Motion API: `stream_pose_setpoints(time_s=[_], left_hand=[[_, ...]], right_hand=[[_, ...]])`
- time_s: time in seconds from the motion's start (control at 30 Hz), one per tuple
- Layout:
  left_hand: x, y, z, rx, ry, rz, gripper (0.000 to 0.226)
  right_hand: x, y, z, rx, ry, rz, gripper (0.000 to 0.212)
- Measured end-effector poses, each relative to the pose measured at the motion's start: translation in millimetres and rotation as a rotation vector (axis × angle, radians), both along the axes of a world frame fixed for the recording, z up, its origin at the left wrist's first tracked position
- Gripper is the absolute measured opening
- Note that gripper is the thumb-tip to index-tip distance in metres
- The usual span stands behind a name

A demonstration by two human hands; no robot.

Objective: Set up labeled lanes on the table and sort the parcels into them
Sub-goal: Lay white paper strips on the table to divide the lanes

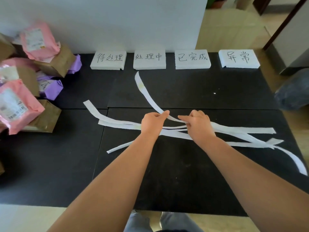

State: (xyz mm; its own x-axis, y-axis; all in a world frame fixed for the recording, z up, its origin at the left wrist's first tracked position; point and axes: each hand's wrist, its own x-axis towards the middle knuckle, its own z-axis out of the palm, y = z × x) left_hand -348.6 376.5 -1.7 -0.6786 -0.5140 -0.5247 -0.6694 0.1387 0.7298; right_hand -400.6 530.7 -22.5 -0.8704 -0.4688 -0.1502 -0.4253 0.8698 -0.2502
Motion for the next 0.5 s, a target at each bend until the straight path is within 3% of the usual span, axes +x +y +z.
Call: stream_pose_setpoints(time_s=[0.13,0.3,0.5], left_hand=[[-1,0,-1,0.053,-0.048,0.1,0.031],[-2,-2,0,0.129,0.059,0.239,0.015],[-9,-10,8,0.132,0.171,0.437,0.016]], right_hand=[[5,-1,2,-0.023,-0.003,0.021,0.05],[11,4,5,-0.032,-0.054,0.011,0.056],[12,19,-4,-0.011,-0.126,-0.025,0.051]])
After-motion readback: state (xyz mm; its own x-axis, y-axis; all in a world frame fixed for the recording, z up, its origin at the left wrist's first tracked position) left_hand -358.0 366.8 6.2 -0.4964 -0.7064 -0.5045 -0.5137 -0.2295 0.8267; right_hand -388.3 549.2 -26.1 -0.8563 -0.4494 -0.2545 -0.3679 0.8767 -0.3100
